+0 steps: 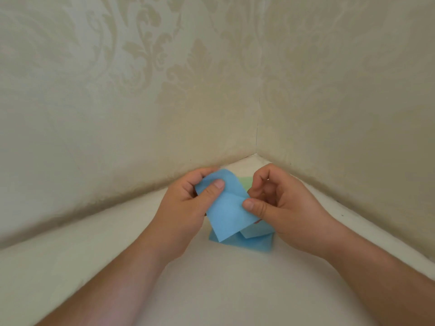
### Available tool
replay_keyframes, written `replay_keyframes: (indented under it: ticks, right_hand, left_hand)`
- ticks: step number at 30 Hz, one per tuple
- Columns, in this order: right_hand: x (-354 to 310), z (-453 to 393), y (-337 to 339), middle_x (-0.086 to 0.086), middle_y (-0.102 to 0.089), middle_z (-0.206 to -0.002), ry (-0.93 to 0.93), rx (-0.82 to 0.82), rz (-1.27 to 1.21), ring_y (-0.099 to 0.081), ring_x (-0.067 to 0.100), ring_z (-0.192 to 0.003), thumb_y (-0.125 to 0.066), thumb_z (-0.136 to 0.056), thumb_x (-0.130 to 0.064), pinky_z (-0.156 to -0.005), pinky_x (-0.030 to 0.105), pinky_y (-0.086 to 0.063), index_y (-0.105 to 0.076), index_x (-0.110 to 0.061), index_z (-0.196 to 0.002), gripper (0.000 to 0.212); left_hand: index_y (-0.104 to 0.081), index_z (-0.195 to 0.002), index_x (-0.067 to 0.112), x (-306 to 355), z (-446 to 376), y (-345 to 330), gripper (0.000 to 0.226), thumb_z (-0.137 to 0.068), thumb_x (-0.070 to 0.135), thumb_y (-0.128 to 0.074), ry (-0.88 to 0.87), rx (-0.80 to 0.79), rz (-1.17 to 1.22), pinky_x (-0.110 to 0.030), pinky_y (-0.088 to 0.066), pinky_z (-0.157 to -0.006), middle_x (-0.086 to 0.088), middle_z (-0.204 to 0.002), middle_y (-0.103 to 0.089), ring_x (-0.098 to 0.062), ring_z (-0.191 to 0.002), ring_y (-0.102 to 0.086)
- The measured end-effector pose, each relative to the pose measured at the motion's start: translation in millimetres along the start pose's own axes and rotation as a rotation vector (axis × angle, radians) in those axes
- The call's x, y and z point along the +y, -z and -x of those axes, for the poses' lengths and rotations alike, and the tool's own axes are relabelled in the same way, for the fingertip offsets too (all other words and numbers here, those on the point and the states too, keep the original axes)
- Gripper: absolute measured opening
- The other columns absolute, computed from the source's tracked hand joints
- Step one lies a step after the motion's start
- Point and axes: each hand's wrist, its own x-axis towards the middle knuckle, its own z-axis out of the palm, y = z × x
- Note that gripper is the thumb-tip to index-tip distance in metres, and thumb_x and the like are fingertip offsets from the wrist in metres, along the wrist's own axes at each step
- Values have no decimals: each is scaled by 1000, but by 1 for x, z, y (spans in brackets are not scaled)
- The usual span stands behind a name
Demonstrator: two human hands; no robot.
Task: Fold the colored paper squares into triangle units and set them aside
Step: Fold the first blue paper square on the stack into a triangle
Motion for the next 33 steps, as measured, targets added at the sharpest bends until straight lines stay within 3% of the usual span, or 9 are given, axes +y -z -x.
replay_keyframes:
  ticks: [4, 7, 9, 13, 16, 23, 27, 31, 33]
  right_hand:
    - [-1, 3, 0, 0, -66, -83, 24, -70, 69, -63, 27, -75, -56, -96, -22, -77, 60, -51, -59, -29, -92, 9]
    - [-3, 5, 1, -5, -67, -84, 2, -115, 77, -61, 21, -79, -48, -105, -4, -78, 38, -55, -75, -30, -91, 39]
    - [-4, 4, 4, -5, -71, -87, -46, -120, 41, -65, 27, -85, -44, -103, 7, -82, 28, -55, -80, -29, -94, 51]
    - [-4, 3, 9, -6, -76, -98, -9, -127, 131, -71, 25, -94, -54, -97, 11, -93, 41, -57, -79, -38, -98, 55]
    - [-2, 4, 7, -7, -74, -98, 26, -134, 184, -69, 28, -92, -68, -91, 7, -89, 50, -56, -79, -42, -96, 50]
    - [-2, 3, 4, -7, -73, -94, 91, -97, 171, -70, 22, -83, -80, -82, 4, -81, 46, -58, -80, -35, -92, 40]
    - [-4, 4, 3, -10, -71, -105, 141, -126, 208, -70, 20, -92, -77, -84, -2, -80, 33, -59, -79, -37, -105, 41]
    - [-2, 3, 4, -9, -71, -99, 135, -143, 265, -68, 18, -87, -69, -85, 3, -74, 30, -56, -79, -38, -104, 46]
    - [0, 3, 4, -8, -72, -96, 133, -104, 263, -67, 18, -84, -65, -84, 5, -71, 30, -54, -80, -36, -102, 48]
  left_hand:
    - [-68, -116, 38, 1, -1, 1, 28, -97, 16, -69, -57, 41, -47, -54, -58, -85, -13, -105, -75, -28, -89, -73]
    - [-62, -121, 44, 3, -1, 2, 38, -97, 16, -70, -65, 45, -57, -60, -58, -83, -21, -101, -73, -39, -89, -72]
    - [-60, -123, 45, 4, -1, 2, 41, -96, 17, -72, -58, 39, -56, -61, -57, -84, -20, -98, -75, -45, -93, -71]
    - [-54, -131, 41, 5, -1, 2, 49, -92, 18, -74, -36, 25, -46, -49, -62, -77, -14, -88, -77, -35, -84, -76]
    - [-52, -135, 39, 5, 0, 1, 55, -89, 21, -76, -11, 30, -28, -43, -62, -71, -10, -80, -76, -28, -79, -76]
    - [-51, -138, 35, 7, 1, -3, 66, -77, 29, -76, 32, 9, 65, -33, -58, -65, 0, -69, -73, -20, -76, -75]
    - [-53, -139, 32, 7, -1, -1, 64, -79, 27, -75, 79, 4, 169, -41, -61, -72, -10, -88, -77, -29, -86, -76]
    - [-54, -138, 30, 8, -1, -2, 59, -82, 26, -72, 104, -22, 191, -33, -61, -70, -6, -84, -76, -22, -87, -76]
    - [-55, -139, 28, 9, -1, -2, 59, -83, 25, -71, 141, -53, 239, -35, -63, -75, -8, -92, -77, -22, -92, -76]
